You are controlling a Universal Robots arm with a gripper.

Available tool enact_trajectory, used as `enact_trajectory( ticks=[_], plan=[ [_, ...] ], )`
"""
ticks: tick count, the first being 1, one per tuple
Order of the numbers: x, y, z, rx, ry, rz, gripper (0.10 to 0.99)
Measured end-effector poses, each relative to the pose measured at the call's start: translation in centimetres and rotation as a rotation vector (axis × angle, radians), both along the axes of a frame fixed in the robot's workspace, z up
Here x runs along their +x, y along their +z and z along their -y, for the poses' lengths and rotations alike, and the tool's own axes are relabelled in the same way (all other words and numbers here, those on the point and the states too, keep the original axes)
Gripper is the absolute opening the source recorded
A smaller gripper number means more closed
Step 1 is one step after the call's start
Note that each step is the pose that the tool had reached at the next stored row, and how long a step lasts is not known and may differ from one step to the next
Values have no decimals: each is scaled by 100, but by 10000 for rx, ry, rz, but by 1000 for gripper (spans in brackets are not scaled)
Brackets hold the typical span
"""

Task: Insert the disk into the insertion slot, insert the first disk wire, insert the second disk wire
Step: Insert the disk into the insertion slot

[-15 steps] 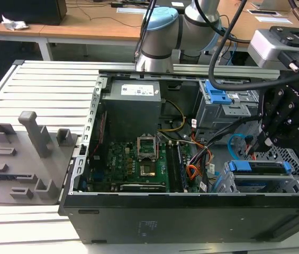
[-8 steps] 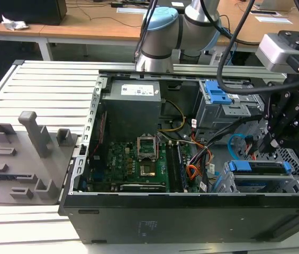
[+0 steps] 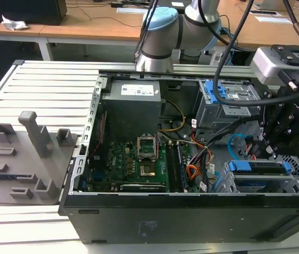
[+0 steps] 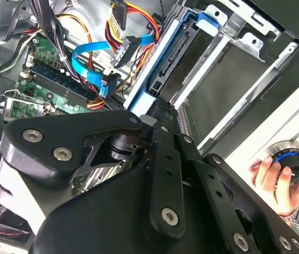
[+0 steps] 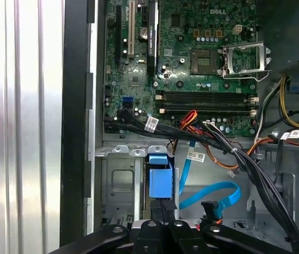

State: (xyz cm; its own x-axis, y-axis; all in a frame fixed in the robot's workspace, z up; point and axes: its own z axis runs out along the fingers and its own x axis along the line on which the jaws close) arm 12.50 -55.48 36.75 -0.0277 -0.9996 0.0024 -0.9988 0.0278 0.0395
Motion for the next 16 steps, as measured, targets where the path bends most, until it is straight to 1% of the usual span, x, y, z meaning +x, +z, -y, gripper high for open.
enact_trajectory(
  ticks=[4, 6, 16],
  plan=[
    [0, -46, 0, 0, 0, -1, 106],
    [0, -57, 0, -2, 0, 0, 106],
    [0, -59, 0, -3, 0, -1, 106]
  ],
)
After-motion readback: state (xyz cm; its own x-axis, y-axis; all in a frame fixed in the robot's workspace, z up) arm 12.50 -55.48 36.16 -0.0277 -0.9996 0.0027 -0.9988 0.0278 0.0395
